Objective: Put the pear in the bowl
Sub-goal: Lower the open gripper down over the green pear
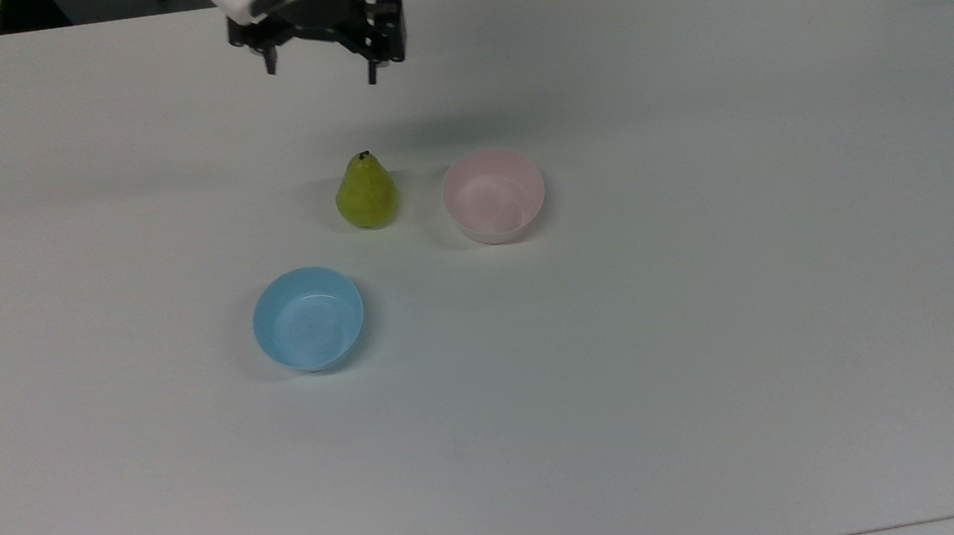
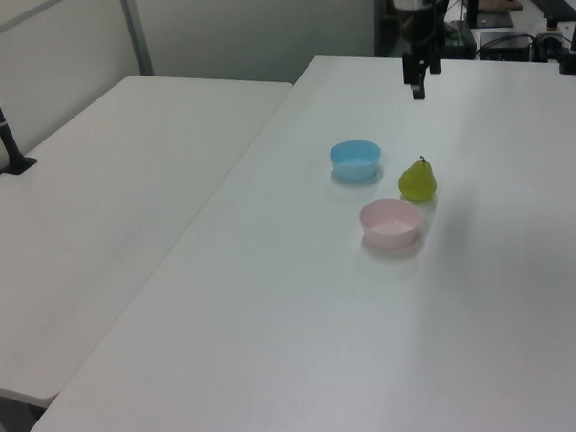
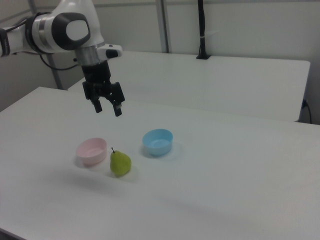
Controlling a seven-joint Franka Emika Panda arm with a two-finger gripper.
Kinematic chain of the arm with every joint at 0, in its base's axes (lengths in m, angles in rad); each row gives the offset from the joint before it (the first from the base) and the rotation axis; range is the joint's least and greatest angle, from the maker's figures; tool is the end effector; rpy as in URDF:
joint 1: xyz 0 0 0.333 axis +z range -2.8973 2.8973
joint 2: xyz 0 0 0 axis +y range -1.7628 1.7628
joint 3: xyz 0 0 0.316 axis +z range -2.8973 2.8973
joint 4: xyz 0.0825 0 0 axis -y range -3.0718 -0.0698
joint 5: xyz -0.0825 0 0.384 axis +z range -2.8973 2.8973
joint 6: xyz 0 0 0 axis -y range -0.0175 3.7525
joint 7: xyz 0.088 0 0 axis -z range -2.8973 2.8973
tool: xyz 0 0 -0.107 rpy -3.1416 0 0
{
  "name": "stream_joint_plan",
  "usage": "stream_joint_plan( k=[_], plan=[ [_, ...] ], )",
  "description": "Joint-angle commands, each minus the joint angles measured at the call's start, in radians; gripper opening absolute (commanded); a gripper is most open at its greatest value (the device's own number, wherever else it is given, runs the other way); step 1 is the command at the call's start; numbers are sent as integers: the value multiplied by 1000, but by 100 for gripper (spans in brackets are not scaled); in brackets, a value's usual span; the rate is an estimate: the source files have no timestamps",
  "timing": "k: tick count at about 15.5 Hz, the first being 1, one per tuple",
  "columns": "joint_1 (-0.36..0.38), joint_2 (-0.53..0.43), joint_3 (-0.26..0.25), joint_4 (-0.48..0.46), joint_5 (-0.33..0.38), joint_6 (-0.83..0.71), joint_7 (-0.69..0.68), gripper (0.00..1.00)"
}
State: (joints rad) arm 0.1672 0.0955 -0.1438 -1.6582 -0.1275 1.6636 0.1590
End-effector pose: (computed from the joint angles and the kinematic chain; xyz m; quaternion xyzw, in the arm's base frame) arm 0.5829 0.0043 0.5380 0.9948 -0.0588 -0.0379 0.0737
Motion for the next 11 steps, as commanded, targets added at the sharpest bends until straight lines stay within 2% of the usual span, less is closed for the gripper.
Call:
stream_joint_plan(
  k=[1,5,11],
  plan=[
    [-8,5,-11,0,25,10,-22,100],
    [-15,4,-13,0,49,7,-96,100],
    [-8,6,-13,-18,49,7,-156,100]
  ],
)
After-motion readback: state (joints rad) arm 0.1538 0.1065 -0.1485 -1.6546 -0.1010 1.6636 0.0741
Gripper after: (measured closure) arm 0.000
